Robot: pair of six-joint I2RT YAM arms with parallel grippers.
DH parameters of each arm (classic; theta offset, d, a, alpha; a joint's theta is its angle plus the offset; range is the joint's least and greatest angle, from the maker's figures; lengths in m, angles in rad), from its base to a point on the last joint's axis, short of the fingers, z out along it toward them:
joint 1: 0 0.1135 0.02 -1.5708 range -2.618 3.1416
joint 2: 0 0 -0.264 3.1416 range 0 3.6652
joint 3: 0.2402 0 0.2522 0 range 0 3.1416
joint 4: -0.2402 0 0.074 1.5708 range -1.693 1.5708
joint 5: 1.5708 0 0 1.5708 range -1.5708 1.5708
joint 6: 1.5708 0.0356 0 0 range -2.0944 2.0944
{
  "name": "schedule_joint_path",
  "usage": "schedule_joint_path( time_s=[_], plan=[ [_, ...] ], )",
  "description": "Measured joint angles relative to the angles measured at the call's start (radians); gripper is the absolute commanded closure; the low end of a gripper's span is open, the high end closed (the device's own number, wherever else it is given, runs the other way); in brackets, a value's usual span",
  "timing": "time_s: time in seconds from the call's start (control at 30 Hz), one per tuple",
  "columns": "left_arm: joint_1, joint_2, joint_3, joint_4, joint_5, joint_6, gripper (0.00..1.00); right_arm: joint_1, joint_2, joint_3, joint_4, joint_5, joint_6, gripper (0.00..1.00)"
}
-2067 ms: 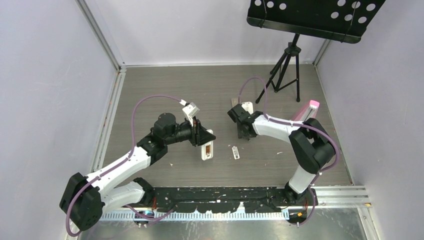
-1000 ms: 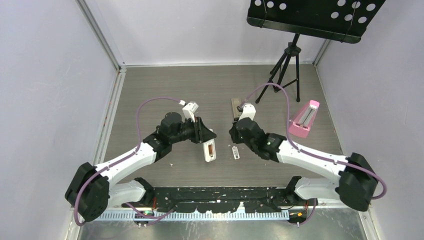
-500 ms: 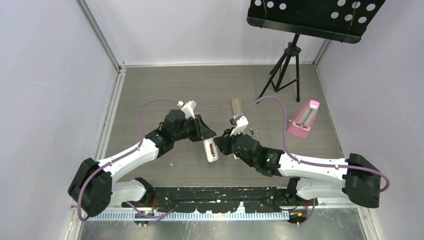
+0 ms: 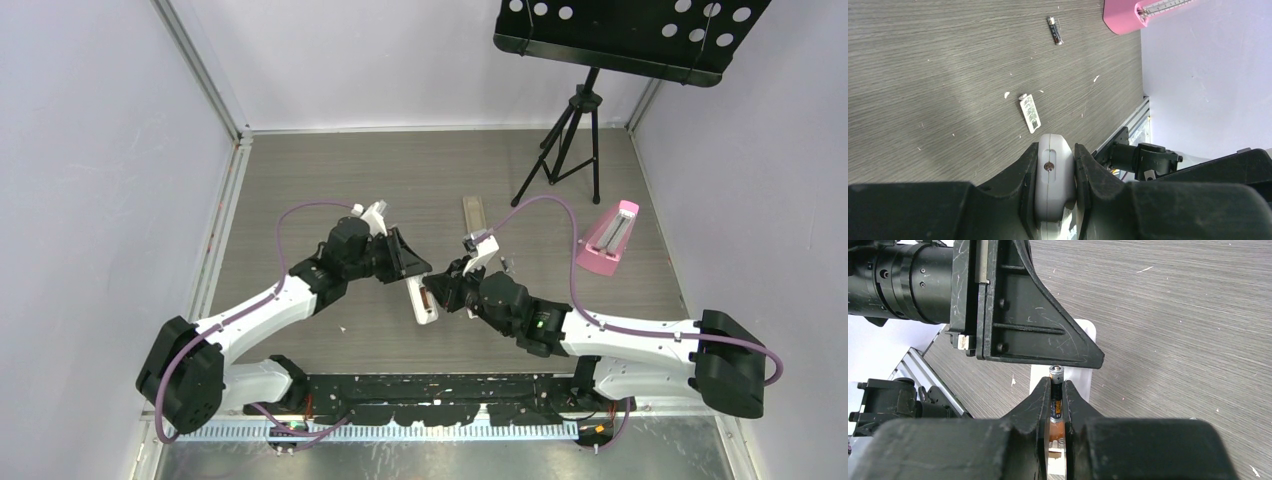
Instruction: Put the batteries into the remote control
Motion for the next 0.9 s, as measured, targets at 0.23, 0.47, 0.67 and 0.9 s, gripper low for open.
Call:
schedule_joint_path(
  time_s=[0.23, 0.47, 0.67, 0.9],
  plan=[
    [0.016, -0.001, 0.0, 0.002, 0.017, -0.028, 1.0, 0.001, 0.008, -0.006, 0.024, -0.005, -0.001, 0.88],
    [0.031, -0.001, 0.0, 0.016, 0.049, -0.058, 1.0, 0.003, 0.037, -0.016, 0.054, -0.01, -0.007, 0.87],
    [0.041, -0.001, 0.0, 0.023, 0.055, -0.074, 1.0, 0.003, 0.04, -0.017, 0.069, -0.009, -0.021, 0.74],
    [0.05, -0.001, 0.0, 0.024, 0.062, -0.074, 1.0, 0.005, 0.038, -0.021, 0.077, -0.03, -0.027, 0.69]
  ],
)
